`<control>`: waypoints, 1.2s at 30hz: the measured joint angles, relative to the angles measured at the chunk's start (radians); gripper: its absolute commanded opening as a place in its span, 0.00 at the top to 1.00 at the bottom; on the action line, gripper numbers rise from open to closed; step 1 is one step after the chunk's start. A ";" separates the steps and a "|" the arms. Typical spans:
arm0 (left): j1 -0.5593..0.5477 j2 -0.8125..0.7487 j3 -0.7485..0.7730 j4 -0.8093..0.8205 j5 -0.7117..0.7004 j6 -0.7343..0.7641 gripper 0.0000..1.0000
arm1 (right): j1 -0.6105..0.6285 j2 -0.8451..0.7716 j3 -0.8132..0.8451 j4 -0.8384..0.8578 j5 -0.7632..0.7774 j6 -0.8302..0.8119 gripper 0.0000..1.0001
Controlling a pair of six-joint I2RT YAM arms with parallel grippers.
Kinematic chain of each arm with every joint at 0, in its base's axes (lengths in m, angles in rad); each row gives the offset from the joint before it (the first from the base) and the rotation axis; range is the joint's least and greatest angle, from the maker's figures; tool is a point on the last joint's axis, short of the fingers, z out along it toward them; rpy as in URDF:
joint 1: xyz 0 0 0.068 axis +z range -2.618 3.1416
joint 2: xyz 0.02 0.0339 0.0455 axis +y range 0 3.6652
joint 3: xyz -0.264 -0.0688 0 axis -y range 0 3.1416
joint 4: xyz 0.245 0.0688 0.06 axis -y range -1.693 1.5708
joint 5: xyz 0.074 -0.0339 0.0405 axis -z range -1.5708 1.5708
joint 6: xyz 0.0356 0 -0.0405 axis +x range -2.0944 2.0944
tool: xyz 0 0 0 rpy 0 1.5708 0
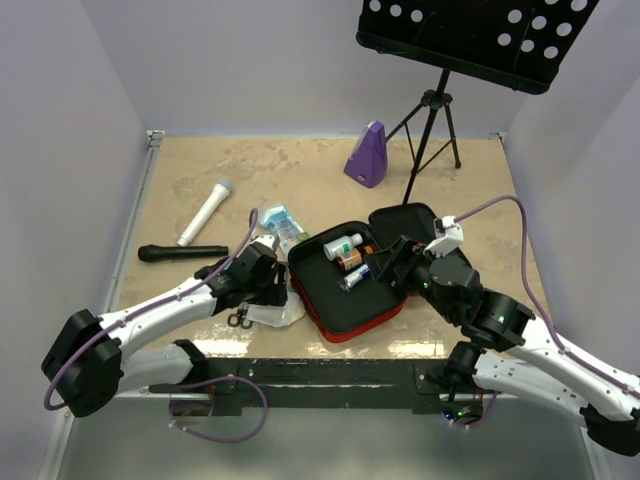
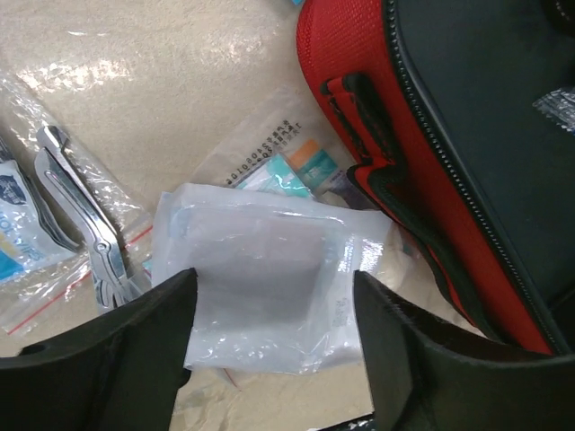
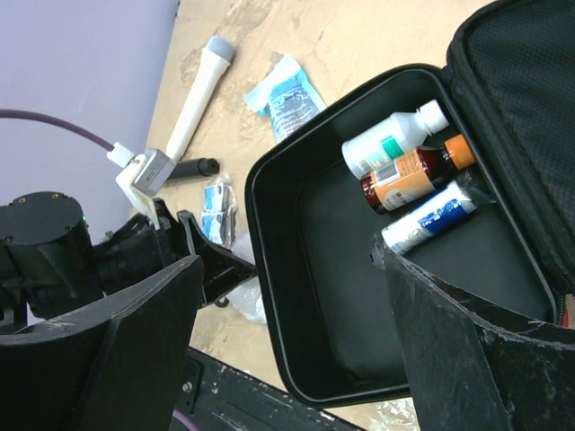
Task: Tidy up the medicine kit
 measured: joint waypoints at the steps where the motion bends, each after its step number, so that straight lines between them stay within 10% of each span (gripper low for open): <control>1: -0.001 0.005 0.000 0.000 -0.001 0.000 0.36 | 0.000 0.004 0.000 0.003 -0.005 0.000 0.14; 7: -0.001 0.018 -0.002 0.007 -0.002 0.005 0.60 | 0.000 0.013 -0.002 0.010 -0.015 0.000 0.14; 16: -0.002 0.048 -0.004 0.015 -0.003 0.016 0.50 | 0.000 0.012 -0.002 0.017 -0.015 0.000 0.14; 28: -0.031 0.056 -0.003 0.008 -0.049 0.017 0.99 | 0.000 0.005 -0.002 0.016 -0.015 0.000 0.14; 36: -0.031 -0.129 0.104 -0.130 -0.105 -0.010 1.00 | 0.000 0.008 -0.002 0.017 -0.015 0.000 0.14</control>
